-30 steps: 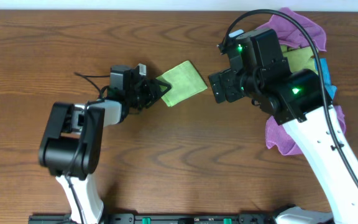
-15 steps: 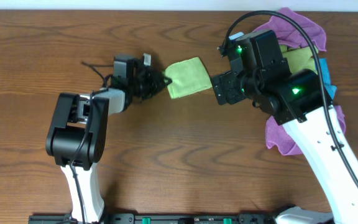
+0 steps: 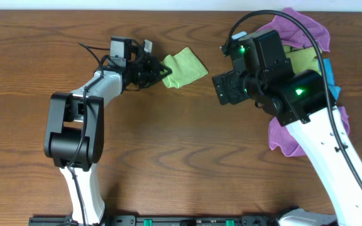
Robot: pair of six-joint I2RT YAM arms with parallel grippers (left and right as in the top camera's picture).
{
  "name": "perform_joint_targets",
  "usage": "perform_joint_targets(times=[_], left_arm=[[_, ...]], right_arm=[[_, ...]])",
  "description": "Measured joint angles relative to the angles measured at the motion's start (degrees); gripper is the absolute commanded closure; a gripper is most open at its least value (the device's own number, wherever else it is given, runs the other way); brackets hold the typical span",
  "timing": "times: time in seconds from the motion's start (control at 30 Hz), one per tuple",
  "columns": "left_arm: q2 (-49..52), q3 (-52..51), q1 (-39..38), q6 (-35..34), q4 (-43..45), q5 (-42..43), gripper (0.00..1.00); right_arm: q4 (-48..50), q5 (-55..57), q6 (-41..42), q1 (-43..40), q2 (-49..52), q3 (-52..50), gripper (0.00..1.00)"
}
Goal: Fold the cloth
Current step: 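Lift the folded green cloth with the left gripper and pull it left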
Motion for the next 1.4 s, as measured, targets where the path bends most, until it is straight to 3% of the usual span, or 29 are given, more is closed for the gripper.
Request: perform_joint_targets(times=[0.03, 0.13, 0.5, 1.07, 1.2, 1.4], left_arm=[[0.0, 0.0, -0.1, 0.6, -1.6, -0.6, 0.50], [0.0, 0.0, -0.4, 2.2, -4.3, -2.1, 0.44], [0.0, 0.0, -0.4, 8.7, -14.8, -7.1, 0.40], [0.4, 0.2, -4.1, 8.1, -6.8, -14.5, 0.33], [1.8, 1.0, -4.1, 6.8, -4.0, -14.2, 0.40], [4.3, 2.0, -3.9, 4.1, -0.7, -13.1, 0.69]], right_arm=[[0.2, 0.0, 0.0, 0.0, 0.0, 0.0, 0.09], [0.8, 0.0, 0.0, 0.0, 0.0, 0.0, 0.09], [0.9, 0.0, 0.2, 0.0, 0.0, 0.0, 0.07], [3.5, -1.0, 0.2, -0.3, 1.4, 0.0, 0.04], [3.5, -1.6, 0.2, -0.3, 1.6, 0.0, 0.05], [2.8, -2.5, 0.2, -0.3, 1.6, 0.0, 0.05]])
